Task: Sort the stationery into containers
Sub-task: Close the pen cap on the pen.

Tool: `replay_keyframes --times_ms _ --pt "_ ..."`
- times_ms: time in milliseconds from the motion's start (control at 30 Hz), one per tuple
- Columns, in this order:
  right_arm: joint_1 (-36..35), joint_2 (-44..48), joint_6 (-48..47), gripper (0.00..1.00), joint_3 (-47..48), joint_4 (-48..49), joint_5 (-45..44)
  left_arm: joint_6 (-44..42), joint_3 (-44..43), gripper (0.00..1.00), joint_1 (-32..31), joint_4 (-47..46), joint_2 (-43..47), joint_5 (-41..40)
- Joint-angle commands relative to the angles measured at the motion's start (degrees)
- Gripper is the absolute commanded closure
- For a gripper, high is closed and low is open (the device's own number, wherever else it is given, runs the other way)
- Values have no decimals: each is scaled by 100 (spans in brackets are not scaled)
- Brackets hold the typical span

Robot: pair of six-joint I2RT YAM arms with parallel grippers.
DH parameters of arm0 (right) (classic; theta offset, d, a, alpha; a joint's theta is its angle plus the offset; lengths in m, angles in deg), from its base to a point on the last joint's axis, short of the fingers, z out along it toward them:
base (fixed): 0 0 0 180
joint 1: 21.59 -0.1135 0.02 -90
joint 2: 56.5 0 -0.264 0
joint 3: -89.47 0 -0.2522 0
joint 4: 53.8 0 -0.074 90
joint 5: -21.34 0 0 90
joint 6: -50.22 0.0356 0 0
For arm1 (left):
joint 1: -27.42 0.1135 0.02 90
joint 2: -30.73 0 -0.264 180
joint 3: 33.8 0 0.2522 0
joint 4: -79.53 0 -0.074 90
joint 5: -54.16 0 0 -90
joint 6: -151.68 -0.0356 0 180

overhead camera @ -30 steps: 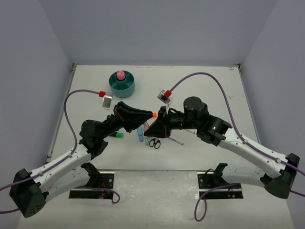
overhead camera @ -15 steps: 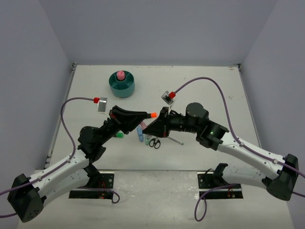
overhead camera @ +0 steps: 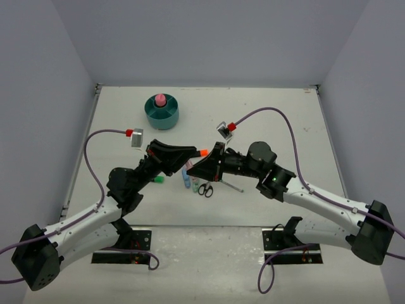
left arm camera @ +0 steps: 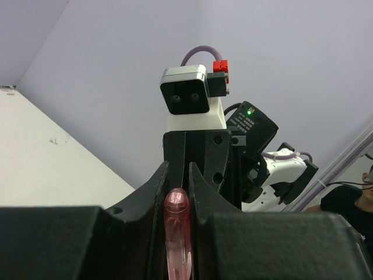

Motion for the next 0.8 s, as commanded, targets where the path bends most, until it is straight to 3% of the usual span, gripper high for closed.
replay_keyframes --times_ms 0,167,267,333,767 --pt "158 100 244 100 360 1747 -919 -362 182 100 -205 1165 -121 1258" --pt "158 109 -35 90 362 1040 -621 -679 -132 100 -201 2051 285 929" --pt "158 185 -91 74 71 1105 -426 -723 -248 100 -201 2236 468 796" --pt "158 208 -45 70 -72 1091 -363 -702 -286 100 -209 2274 491 756" --pt "156 360 -61 63 -389 909 -279 -609 -322 100 -199 2205 500 709"
